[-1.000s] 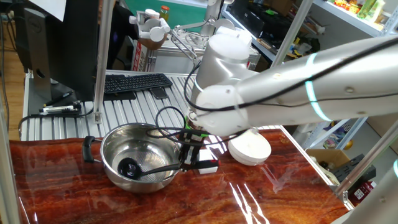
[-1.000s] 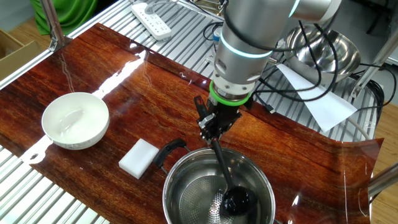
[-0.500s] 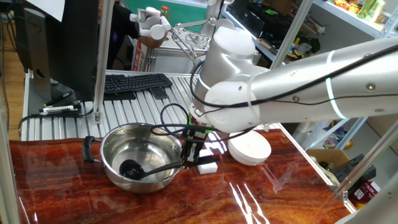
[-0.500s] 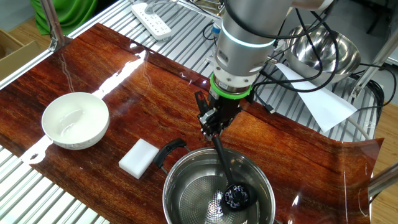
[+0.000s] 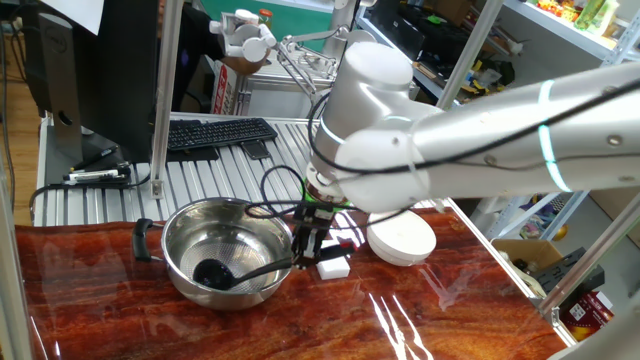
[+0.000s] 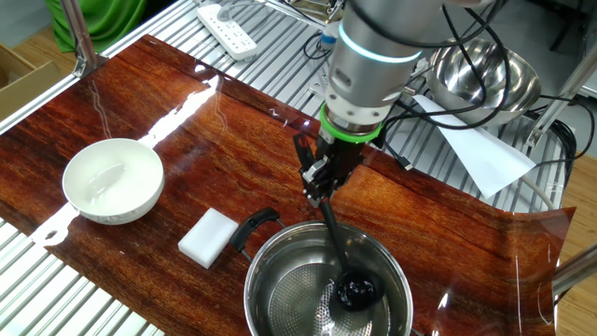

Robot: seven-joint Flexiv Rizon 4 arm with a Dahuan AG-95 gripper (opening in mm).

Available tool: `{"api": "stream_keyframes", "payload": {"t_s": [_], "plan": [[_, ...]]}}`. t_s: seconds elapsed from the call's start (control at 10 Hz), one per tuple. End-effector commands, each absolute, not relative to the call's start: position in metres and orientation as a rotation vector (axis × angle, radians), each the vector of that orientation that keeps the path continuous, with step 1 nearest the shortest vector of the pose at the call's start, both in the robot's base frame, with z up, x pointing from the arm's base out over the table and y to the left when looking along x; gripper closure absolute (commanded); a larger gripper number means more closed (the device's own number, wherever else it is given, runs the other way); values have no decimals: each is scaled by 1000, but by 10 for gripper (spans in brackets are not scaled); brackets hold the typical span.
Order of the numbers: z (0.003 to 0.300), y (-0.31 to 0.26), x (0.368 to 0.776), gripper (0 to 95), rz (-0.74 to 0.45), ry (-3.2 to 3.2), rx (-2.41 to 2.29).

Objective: Scoop water with a large spoon from one bowl to another

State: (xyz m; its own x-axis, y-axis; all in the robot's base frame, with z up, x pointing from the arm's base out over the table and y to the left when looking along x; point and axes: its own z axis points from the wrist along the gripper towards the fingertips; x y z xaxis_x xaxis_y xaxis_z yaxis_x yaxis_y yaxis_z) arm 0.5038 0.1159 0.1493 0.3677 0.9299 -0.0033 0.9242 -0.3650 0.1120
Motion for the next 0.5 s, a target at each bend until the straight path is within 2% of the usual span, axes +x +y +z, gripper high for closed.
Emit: {"api": "stream_keyframes", "payload": {"t_s": [0.1,0.5], "plan": [[159,114,508,950,81,1731,2506],[167,111,510,950,71,1775,2452]]}}
